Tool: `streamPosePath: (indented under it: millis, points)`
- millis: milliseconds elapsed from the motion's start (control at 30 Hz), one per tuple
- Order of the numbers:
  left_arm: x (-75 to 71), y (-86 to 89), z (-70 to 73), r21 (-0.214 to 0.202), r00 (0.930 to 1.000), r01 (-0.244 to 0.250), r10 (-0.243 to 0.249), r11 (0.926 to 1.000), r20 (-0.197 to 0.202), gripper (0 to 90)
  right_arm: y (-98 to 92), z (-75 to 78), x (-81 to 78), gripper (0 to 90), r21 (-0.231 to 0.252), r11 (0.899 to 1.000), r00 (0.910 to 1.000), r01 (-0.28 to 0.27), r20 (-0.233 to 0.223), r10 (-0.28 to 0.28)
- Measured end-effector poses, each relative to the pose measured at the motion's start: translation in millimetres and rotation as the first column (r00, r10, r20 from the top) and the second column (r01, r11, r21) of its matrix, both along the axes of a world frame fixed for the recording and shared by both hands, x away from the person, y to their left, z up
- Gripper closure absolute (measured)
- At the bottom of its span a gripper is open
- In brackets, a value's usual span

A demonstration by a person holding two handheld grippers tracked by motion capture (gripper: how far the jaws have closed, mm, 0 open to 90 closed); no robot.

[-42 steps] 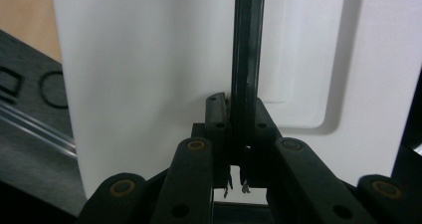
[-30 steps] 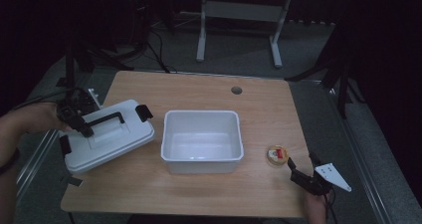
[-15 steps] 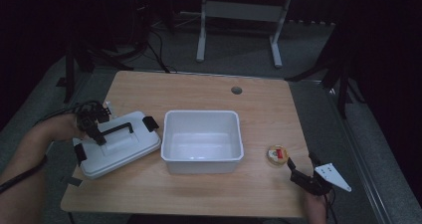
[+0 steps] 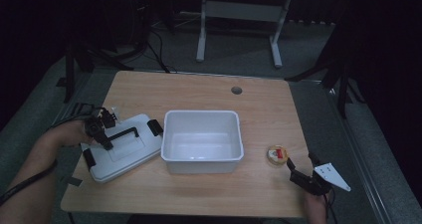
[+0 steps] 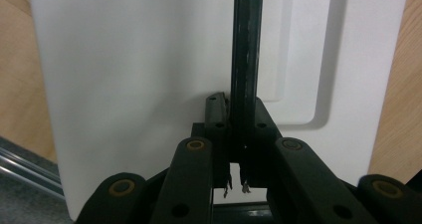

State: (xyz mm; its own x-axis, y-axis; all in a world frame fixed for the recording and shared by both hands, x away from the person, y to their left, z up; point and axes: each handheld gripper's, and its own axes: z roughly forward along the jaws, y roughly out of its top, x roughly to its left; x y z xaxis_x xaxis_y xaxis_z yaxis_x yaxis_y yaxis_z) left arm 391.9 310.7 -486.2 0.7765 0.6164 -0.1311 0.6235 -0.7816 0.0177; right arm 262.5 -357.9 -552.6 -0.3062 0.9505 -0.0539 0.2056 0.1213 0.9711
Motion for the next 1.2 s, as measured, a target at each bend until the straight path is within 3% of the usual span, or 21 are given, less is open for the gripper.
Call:
streamPosePath:
  millis: [100, 300, 367, 433, 500, 633, 767, 833, 967, 1000, 1067, 1200]
  points:
    - [-1.9, 0.8, -7.0, -0.015, 0.9999, -0.001, 0.001, 0.9999, -0.011, 83.0, 0.3, -0.1, 0.2, 14.2, -0.004, 1.0, 1.0, 0.0, -0.002, 0.0]
    - [-3.0, 4.4, -6.4, -0.032, 0.9999, -0.012, 0.012, 0.9994, 0.003, 82.4, 0.3, 0.1, 0.7, 14.1, -0.007, 1.0, 1.0, 0.001, -0.009, -0.001]
    - [-2.1, 6.4, -5.4, -0.024, 0.999, -0.045, 0.045, 0.9987, 0.003, 77.0, -1.0, 0.6, 0.8, 14.1, 0.001, 1.0, 1.0, 0.005, -0.005, -0.005]
    - [-2.3, 8.0, -4.9, -0.038, 0.9976, -0.068, 0.068, 0.9969, -0.01, 63.6, -2.2, 0.8, 1.5, 14.1, 0.007, 1.0, 0.9998, 0.011, -0.015, -0.01]
    - [-3.9, 8.6, -3.1, -0.058, 0.9982, -0.06, 0.06, 0.9965, 0.001, 58.5, -2.5, 1.3, 2.8, 14.1, 0.008, 1.0, 0.9995, 0.011, -0.031, -0.011]
    - [-5.6, 9.9, 2.3, -0.074, 0.9964, -0.073, 0.076, 0.9946, 0.039, 40.0, -3.6, 3.6, 5.1, 14.1, 0.019, 1.0, 0.9977, 0.013, -0.067, -0.011]
    - [-5.9, 11.2, 7.1, -0.072, 0.9956, -0.078, 0.081, 0.9944, 0.046, 34.8, -7.4, 7.4, 7.1, 14.1, 0.022, 1.0, 0.9909, -0.01, -0.134, 0.013]
    - [-5.7, 12.5, 8.7, -0.074, 0.9953, -0.079, 0.082, 0.9942, 0.05, 34.6, -10.5, 8.7, 8.1, 14.1, 0.019, 0.999, 0.983, -0.029, -0.181, 0.032]
    - [-6.5, 14.8, 10.4, -0.083, 0.9957, -0.079, 0.082, 0.9934, 0.041, 31.8, -14.6, 7.4, 11.8, 13.8, -0.023, 0.994, 0.9433, -0.102, -0.319, 0.09]
    - [-6.5, 14.8, 10.4, -0.083, 0.9957, -0.079, 0.082, 0.9934, 0.041, 31.7, -14.6, 7.4, 11.8, 13.8, -0.023, 0.994, 0.9433, -0.102, -0.319, 0.09]
    - [-7.8, 15.1, 9.8, -0.074, 0.996, -0.078, 0.081, 0.9942, 0.037, 31.7, -16.0, 8.5, 10.8, 13.6, -0.054, 0.989, 0.9262, -0.137, -0.361, 0.109]
    - [-8.1, 15.0, 10.3, -0.073, 0.9962, -0.075, 0.078, 0.9945, 0.039, 31.8, -19.0, 12.3, 12.4, 13.6, -0.075, 0.983, 0.9055, -0.165, -0.407, 0.121]
